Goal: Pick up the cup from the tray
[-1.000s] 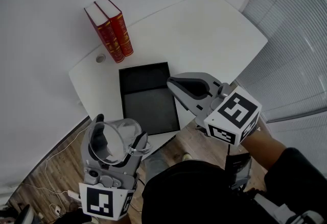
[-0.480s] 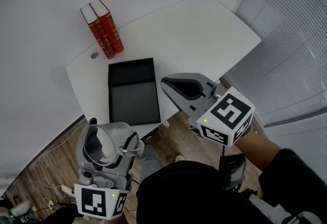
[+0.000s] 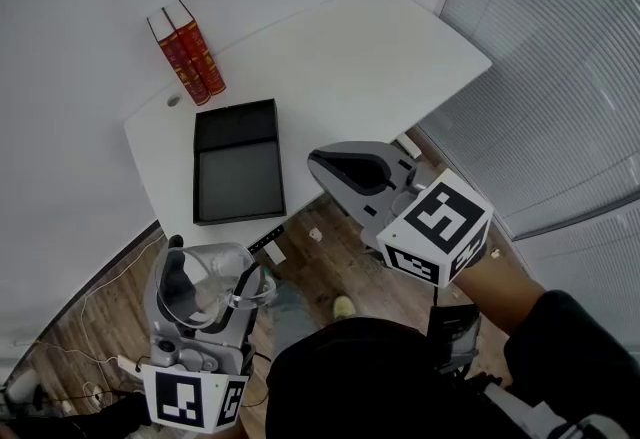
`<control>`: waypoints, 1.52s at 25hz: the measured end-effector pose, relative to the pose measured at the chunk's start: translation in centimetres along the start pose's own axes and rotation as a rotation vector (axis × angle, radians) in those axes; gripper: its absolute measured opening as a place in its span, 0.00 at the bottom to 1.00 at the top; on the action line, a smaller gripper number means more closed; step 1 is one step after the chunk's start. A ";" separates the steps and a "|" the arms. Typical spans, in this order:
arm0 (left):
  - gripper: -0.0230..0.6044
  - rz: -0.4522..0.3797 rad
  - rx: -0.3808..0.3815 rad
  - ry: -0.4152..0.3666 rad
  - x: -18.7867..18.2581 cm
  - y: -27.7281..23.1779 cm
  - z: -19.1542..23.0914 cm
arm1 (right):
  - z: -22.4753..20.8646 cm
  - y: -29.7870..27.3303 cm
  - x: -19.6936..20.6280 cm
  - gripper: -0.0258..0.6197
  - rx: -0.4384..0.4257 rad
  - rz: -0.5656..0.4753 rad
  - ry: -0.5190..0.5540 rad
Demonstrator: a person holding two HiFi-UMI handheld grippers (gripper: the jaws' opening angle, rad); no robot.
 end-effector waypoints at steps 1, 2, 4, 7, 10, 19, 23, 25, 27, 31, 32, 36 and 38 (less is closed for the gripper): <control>0.68 -0.001 -0.001 -0.001 0.2 0.4 -0.7 | 0.3 0.7 0.2 0.06 0.002 -0.002 0.000; 0.68 -0.001 -0.002 -0.002 0.3 0.8 -1.3 | 0.5 1.4 0.3 0.06 0.003 -0.003 -0.001; 0.68 0.000 -0.004 -0.002 0.5 1.6 -2.5 | 1.0 2.7 0.6 0.06 0.004 -0.004 -0.003; 0.68 0.003 -0.004 0.000 1.1 2.5 -3.9 | 1.7 4.3 1.1 0.06 0.009 -0.003 -0.004; 0.68 0.002 0.009 0.008 1.5 3.1 -4.9 | 2.2 5.6 1.4 0.06 0.016 -0.003 -0.001; 0.68 -0.016 0.024 -0.022 0.3 3.8 -6.0 | 2.7 6.2 0.5 0.06 0.024 -0.010 0.017; 0.68 -0.011 0.022 -0.014 0.2 4.5 -5.5 | 3.3 5.6 0.3 0.06 0.023 -0.011 0.012; 0.68 -0.012 0.014 -0.014 0.1 4.7 -5.1 | 3.6 5.3 0.1 0.06 0.020 -0.010 0.026; 0.68 -0.012 0.005 -0.012 0.1 4.8 -4.8 | 3.8 4.9 -0.1 0.06 0.019 -0.013 0.033; 0.68 -0.011 0.006 -0.019 0.1 4.8 -4.5 | 4.0 4.3 -0.4 0.06 0.007 -0.027 0.028; 0.68 -0.013 0.005 -0.022 0.1 4.7 -4.5 | 4.0 4.2 -0.5 0.06 0.005 -0.030 0.030; 0.68 -0.021 0.005 -0.017 -0.7 4.3 -4.5 | 3.6 3.8 -1.1 0.06 -0.002 -0.035 0.027; 0.68 -0.017 0.009 -0.012 -1.4 4.2 -4.2 | 3.5 3.4 -1.9 0.06 -0.004 -0.031 0.026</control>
Point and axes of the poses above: the fingertips, and each gripper's own axes: y backward along the fingers, z to its left, x out of its underside, the point moved 1 cm from there along y, backward along the fingers, and after that the axes turned 8 degrees about y, right-handed, at the moved point
